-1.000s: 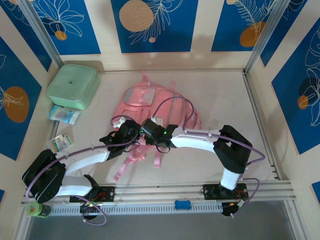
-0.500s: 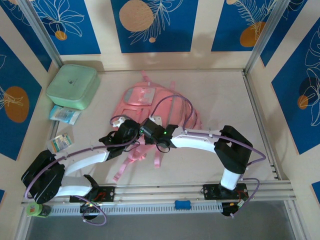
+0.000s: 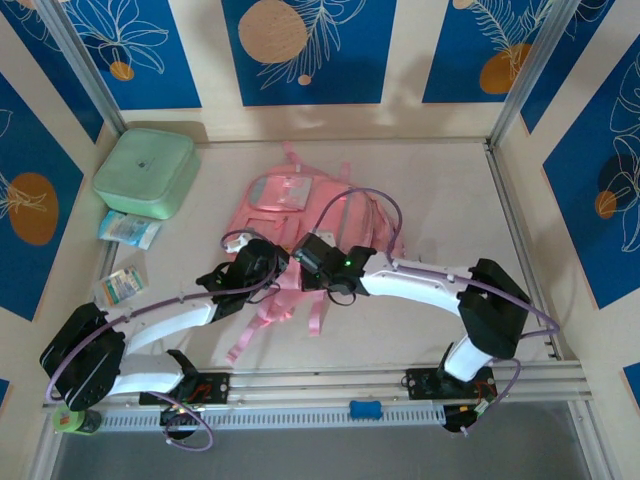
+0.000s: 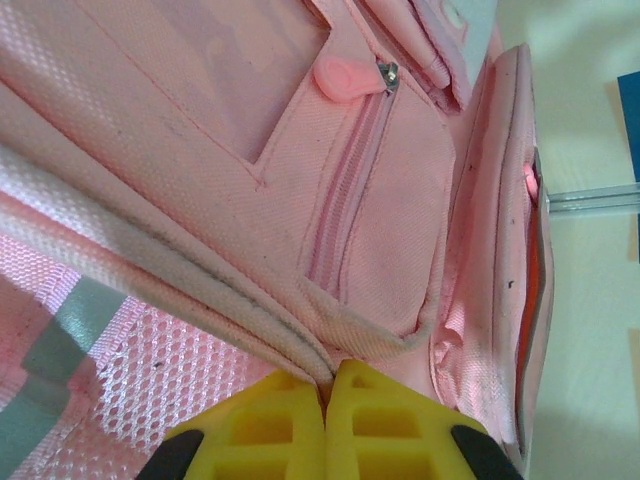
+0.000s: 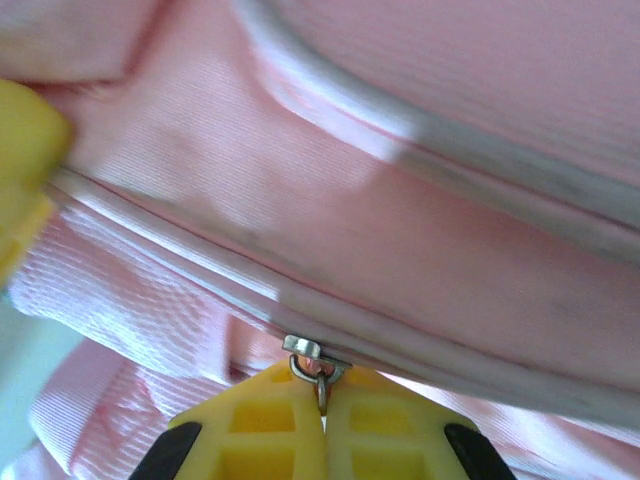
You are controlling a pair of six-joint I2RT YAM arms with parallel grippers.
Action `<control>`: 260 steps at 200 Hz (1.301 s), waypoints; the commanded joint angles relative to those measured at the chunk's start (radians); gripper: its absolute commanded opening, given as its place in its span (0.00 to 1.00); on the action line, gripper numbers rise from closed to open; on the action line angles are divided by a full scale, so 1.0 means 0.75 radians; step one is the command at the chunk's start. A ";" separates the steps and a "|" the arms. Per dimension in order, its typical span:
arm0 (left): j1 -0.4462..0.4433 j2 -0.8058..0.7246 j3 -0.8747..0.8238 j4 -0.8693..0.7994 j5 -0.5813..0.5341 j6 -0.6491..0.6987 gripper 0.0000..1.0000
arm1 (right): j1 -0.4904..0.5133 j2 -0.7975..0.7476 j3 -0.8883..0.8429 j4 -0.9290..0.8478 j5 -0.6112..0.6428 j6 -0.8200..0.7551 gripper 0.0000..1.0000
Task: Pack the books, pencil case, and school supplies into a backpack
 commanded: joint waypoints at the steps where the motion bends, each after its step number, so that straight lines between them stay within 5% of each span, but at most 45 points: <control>1: 0.023 -0.035 0.049 -0.031 -0.051 0.061 0.00 | -0.022 -0.086 -0.062 -0.218 -0.026 -0.032 0.00; 49: 0.026 -0.044 0.034 -0.014 -0.048 0.053 0.00 | -0.067 -0.077 -0.056 -0.139 -0.104 -0.165 0.00; 91: 0.025 -0.054 0.059 -0.039 -0.042 0.067 0.00 | -0.085 -0.095 -0.010 -0.126 -0.102 -0.120 0.17; 201: 0.026 -0.049 0.069 -0.047 -0.042 0.078 0.00 | -0.081 -0.032 -0.095 0.029 -0.101 -0.207 0.31; 260: 0.026 -0.042 0.061 -0.032 -0.041 0.067 0.00 | -0.081 0.038 -0.103 0.087 -0.083 -0.330 0.29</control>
